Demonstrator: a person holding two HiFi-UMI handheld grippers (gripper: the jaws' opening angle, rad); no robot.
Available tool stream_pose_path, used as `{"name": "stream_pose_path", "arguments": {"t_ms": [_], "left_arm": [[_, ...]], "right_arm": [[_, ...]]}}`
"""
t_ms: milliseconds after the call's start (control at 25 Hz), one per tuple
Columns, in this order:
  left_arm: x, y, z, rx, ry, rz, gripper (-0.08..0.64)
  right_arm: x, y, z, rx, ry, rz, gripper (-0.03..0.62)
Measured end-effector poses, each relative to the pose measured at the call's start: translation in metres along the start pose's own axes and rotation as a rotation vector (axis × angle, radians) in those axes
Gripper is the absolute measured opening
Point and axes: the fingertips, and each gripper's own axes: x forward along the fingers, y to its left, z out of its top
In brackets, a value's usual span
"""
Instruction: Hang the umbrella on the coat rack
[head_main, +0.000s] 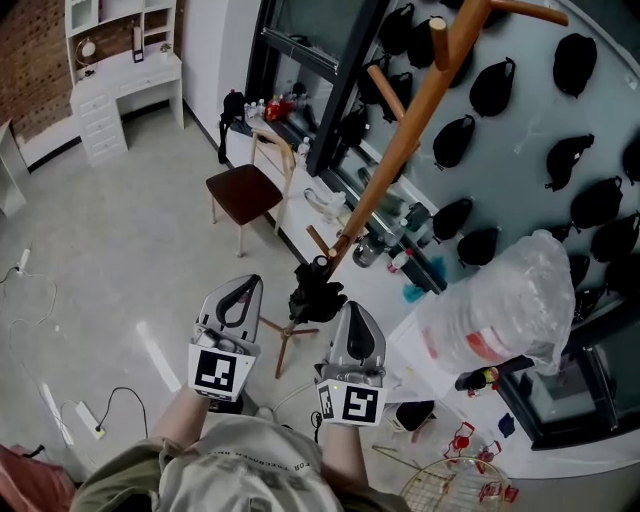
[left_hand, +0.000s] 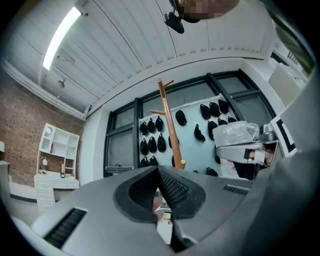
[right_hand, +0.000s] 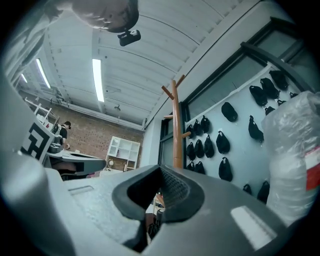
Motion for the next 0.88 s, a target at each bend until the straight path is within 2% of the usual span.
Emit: {"name": "stream_pose_path", "arguments": {"t_ms": [880], "left_arm": [[0.005,0.006,-0.01,-0.035,0.025,-0.017,0.009]], "right_arm": [[0.008,0.007,0.004,-0.041,0.013,0.015,-0.001]]}}
